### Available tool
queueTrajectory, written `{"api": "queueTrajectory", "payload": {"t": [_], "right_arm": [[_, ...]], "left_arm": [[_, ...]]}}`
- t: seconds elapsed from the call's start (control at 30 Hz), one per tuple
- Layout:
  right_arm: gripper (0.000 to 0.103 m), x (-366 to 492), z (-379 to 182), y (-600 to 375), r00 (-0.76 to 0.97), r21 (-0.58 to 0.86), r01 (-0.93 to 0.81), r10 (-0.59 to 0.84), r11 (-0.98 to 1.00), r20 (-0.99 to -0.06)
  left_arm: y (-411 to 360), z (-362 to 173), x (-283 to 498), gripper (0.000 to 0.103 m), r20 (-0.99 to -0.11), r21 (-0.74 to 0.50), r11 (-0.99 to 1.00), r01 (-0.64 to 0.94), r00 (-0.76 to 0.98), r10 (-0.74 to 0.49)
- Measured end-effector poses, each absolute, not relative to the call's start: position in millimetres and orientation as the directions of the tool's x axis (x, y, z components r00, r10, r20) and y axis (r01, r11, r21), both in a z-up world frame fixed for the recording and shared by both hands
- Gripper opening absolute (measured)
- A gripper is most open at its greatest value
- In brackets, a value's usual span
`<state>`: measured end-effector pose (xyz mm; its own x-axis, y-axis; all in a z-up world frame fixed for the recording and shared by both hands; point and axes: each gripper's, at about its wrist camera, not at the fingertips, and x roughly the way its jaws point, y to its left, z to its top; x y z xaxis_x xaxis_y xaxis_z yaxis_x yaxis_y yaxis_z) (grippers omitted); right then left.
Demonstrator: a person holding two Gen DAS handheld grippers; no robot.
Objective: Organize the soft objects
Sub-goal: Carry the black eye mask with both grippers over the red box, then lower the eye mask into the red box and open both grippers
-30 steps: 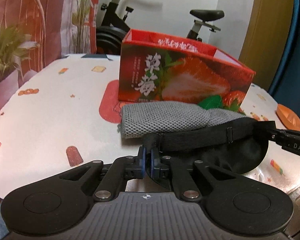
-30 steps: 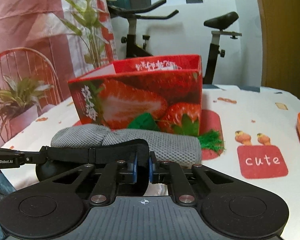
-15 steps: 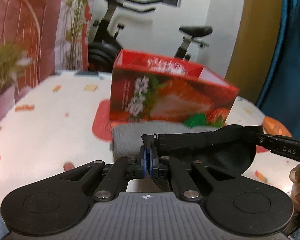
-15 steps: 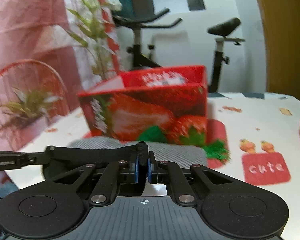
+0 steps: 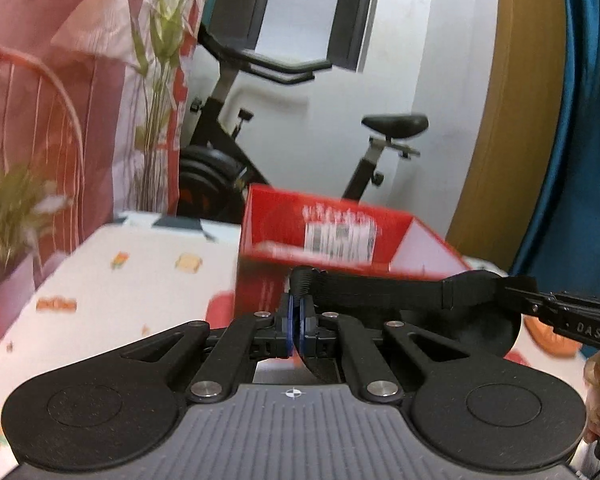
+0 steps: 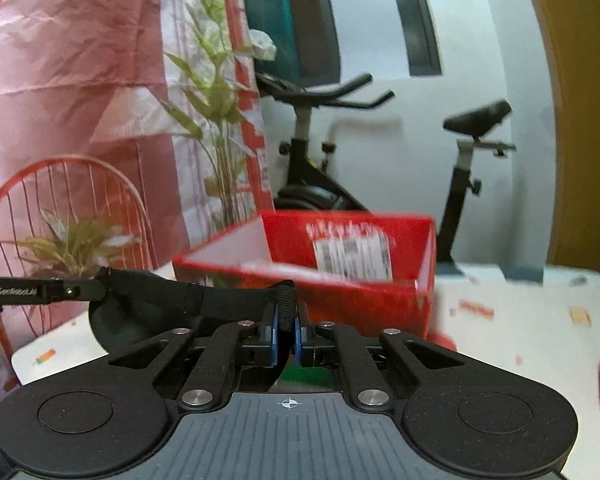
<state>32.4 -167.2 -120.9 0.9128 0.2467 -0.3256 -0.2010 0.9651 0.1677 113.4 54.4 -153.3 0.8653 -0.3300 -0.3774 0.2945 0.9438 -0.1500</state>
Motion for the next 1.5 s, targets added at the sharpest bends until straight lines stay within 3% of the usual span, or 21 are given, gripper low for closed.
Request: {"api": "queueTrajectory", "payload": {"t": [0.27,0.5,0.83,1.13,1.23,1.3,1.37,1.5], "right_arm": [[0.007,93,-76,-176,0.925,0.129,-0.203,0.234,0.971,-0.301],[0.007,181,-62,-183,0.893,0.062,-0.168,0.179,0.984,-0.413],[0.007,278,-95,-196,0.842,0.052,-0.072,0.089,0.996,-0.532],[0.008,311,-126,-202,0.776,0.067,-0.039,0.073,0.997,-0.626],[0.010,313,-127,-203,0.765,0.081,-0.047,0.088,0.996,-0.638],[0.014,312,-126,-205,0.762,0.092,-0.036,0.087,0.995,-0.641],[0.033,308,-123,-208,0.769,0.097,-0.023,0.080,0.995,-0.635],[0.038,291,-114,-208,0.786,0.078,-0.020,0.064,0.997,-0.615]], "left_arm": [[37,-111,160,0.004,-0.340,-0.114,0.946,0.303,0.883,-0.324],[17,-106,231,0.004,-0.394,-0.080,0.959,0.273,0.875,-0.282],[-18,-126,328,0.004,-0.511,-0.067,0.950,0.305,0.808,-0.295],[-28,-144,363,0.007,-0.580,-0.004,0.939,0.343,0.764,-0.282],[-30,-144,360,0.016,-0.577,0.022,0.931,0.363,0.766,-0.285],[-29,-143,356,0.030,-0.575,0.036,0.931,0.363,0.770,-0.278],[-25,-140,353,0.050,-0.568,0.011,0.937,0.349,0.773,-0.281],[-21,-135,345,0.054,-0.564,0.002,0.939,0.344,0.776,-0.283]]}}
